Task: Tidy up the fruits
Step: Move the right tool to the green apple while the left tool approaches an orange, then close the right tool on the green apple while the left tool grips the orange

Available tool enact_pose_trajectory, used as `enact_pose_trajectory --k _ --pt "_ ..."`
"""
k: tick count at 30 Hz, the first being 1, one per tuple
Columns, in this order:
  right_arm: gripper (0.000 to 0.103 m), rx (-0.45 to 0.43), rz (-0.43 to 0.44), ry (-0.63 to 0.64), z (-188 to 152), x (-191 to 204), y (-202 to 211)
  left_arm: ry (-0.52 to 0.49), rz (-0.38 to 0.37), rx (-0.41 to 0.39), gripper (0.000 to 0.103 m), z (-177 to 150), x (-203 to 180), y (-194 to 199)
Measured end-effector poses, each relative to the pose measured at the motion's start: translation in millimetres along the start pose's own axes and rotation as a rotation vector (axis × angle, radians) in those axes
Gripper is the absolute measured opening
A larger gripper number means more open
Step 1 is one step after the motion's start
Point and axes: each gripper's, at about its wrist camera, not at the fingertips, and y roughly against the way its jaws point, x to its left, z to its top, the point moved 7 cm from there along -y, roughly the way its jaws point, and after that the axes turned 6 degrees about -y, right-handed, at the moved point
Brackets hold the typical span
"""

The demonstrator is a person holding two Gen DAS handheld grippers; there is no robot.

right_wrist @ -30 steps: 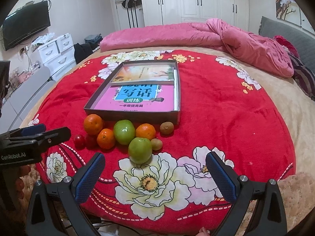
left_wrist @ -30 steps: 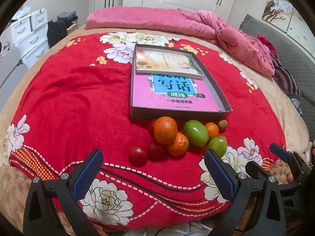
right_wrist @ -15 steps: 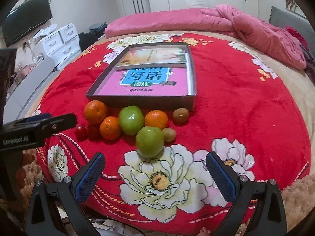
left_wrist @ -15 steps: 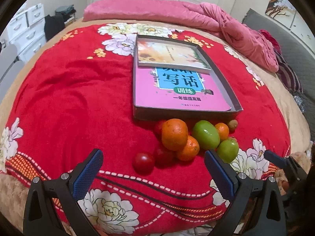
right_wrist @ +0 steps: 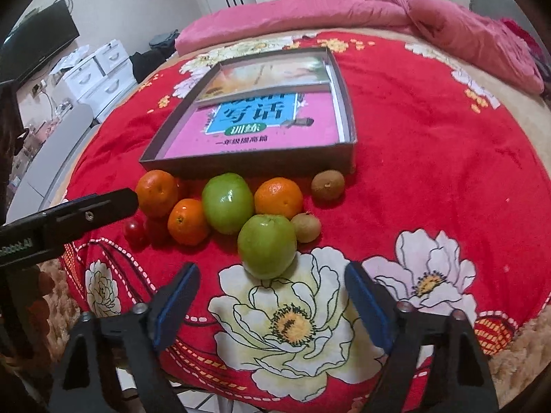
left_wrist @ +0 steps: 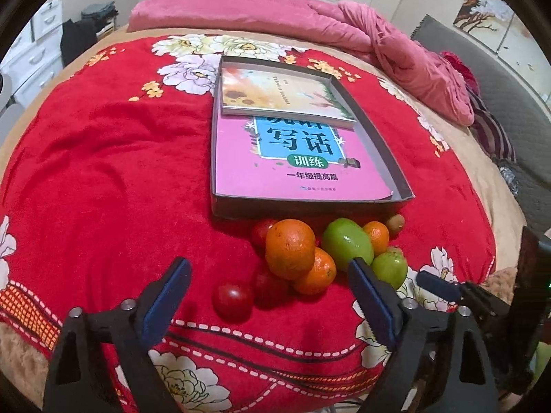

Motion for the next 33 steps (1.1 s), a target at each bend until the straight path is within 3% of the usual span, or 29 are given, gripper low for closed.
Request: enact_pose_trajectory --k 7,13,21,27,33 --pt "0.048 0.037 0.044 -0.007 3.1 4.2 -15.2 0.005 -0.020 0.018 0.076 2.2 1.7 -7.5" --pt "0.045 0.045 0.053 -0.021 5.5 2.4 -22.6 0.006 -0.028 0.029 0.071 5.2 -0.4 -13.5" --pt "0.042 0.052 0.041 -0.013 9.0 -0.5 -31.4 0.004 -0.060 0.085 0.053 1.6 -6.6 -29.6" --pt "0.041 0.034 0.048 0.015 8.9 1.6 -27.0 -0.005 -0.076 0.079 0.038 4.4 -8.9 -33.7" --pt "0.041 0.015 0.073 0.026 9.3 4.5 -19.0 -0.003 -0.098 0.069 0.037 5.1 -9.1 -32.5"
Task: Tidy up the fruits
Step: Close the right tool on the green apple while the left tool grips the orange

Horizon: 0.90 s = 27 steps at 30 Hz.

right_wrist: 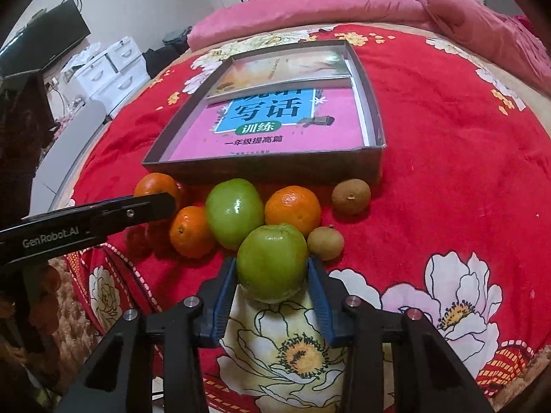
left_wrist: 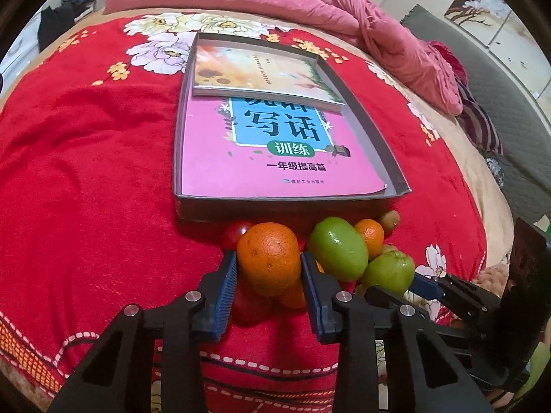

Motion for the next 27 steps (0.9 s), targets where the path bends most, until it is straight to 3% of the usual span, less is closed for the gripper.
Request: enact_pose_trajectory --k 11,27 --pt "0.041 -0.116 0.020 0.046 16.2 8.2 27.4 -0.017 0.008 -0.093 0.037 13.6 -1.8 29.2" --pt "0.041 -0.233 0.024 0.074 56.1 1.3 48.0 0.013 0.024 -0.151 0.037 44.1 7.7 47.5"
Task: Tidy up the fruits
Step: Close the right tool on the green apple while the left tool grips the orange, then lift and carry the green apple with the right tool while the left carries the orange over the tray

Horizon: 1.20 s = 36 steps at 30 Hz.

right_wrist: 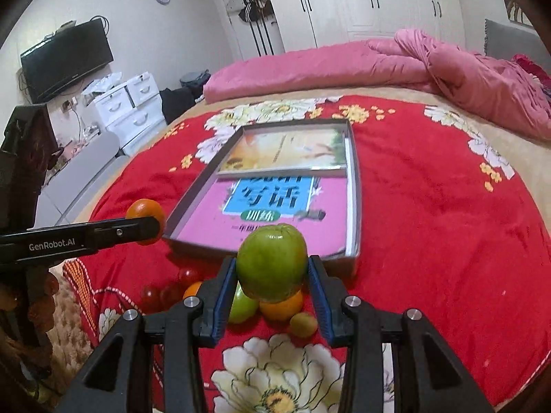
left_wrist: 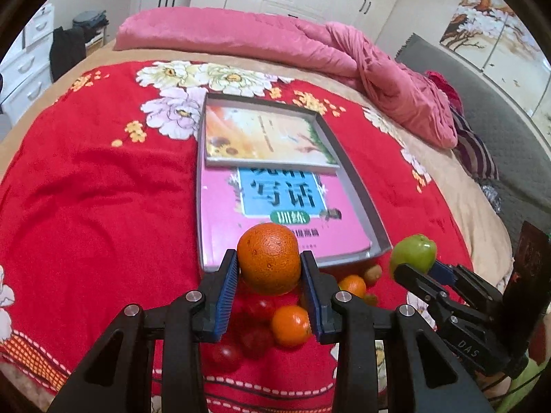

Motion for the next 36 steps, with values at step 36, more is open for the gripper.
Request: enact_pose_trajectory --k 36 --pt "0.041 0.021 -0.072 0.062 29.0 -22.3 -46.2 -0.045 0.104 0.048 0.037 6.9 6.2 -64.2"
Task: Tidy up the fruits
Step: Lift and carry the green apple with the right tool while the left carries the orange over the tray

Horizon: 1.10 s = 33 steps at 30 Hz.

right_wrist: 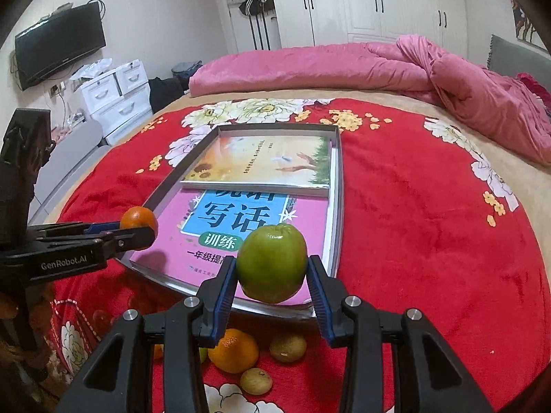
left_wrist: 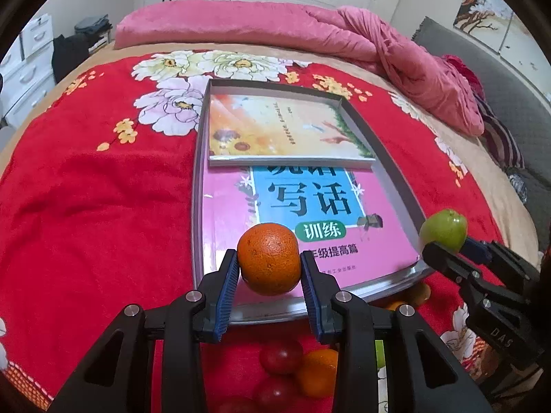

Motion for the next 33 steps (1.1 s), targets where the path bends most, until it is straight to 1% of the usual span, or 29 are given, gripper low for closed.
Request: enact_pose_trajectory --k 4,8,15,21,33 --pt "0.041 0.018 -0.007 0.002 -1.1 -2.1 -4.9 -0.009 0.011 0.006 0.037 -2.3 0.0 -4.0" --pt "0.041 0.036 -0.033 0.015 -3.6 -2.8 -9.9 -0.008 0.027 0.010 0.037 -2.7 3.4 -6.1" --pt "0.041 0.070 -0.048 0.037 -6.5 -2.0 -20.5 0.002 0.029 0.015 0.037 -3.8 6.6 -9.3" --pt "0.041 0.105 -0.070 0.028 -11.3 -7.0 -30.1 0.002 0.026 0.017 0.037 -3.8 7.2 -10.0" --pt "0.041 0.100 -0.059 0.058 -13.0 -1.0 -34.3 0.006 0.015 0.010 0.037 -3.9 6.6 -10.7"
